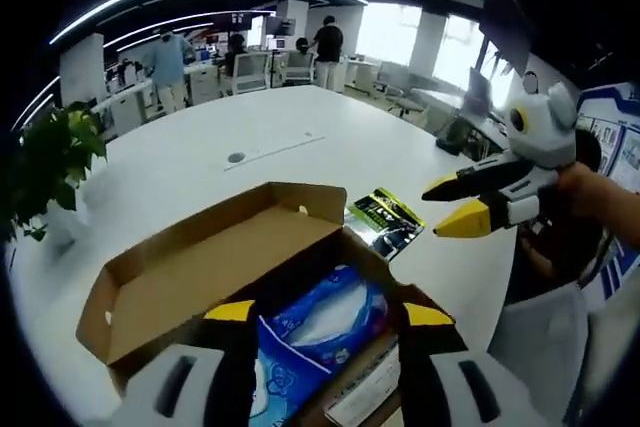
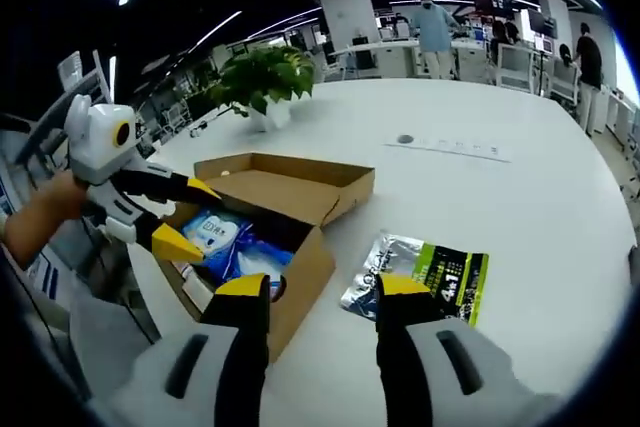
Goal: Operate the shoe box by opening the lid, removing the specified soft item, and placing it in the target area until the item is outside and the box remains undamaged.
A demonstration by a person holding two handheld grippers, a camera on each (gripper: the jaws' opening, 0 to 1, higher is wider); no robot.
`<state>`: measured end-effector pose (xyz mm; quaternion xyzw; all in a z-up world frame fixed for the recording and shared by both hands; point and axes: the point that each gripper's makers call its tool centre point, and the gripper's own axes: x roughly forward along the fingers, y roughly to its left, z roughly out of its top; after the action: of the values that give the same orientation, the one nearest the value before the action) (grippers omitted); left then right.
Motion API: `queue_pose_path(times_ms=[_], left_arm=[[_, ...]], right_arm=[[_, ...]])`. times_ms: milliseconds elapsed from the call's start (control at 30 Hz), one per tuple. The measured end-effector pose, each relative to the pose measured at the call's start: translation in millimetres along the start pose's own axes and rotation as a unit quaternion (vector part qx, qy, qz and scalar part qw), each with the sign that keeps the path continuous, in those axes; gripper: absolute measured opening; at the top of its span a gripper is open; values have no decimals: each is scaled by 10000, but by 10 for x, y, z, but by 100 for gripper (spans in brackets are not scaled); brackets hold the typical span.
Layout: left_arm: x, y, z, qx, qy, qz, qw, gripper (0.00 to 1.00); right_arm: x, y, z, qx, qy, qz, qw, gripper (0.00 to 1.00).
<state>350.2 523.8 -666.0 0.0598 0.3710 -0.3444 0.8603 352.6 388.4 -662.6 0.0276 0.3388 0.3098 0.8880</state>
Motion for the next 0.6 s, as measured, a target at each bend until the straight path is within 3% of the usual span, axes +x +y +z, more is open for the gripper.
queue_pose_path(times_ms=[600], left_arm=[[-428,424,-382,-407,-171,390,9983,61]], right_arm=[[359,693,-22,-209,137,711,9972,34]])
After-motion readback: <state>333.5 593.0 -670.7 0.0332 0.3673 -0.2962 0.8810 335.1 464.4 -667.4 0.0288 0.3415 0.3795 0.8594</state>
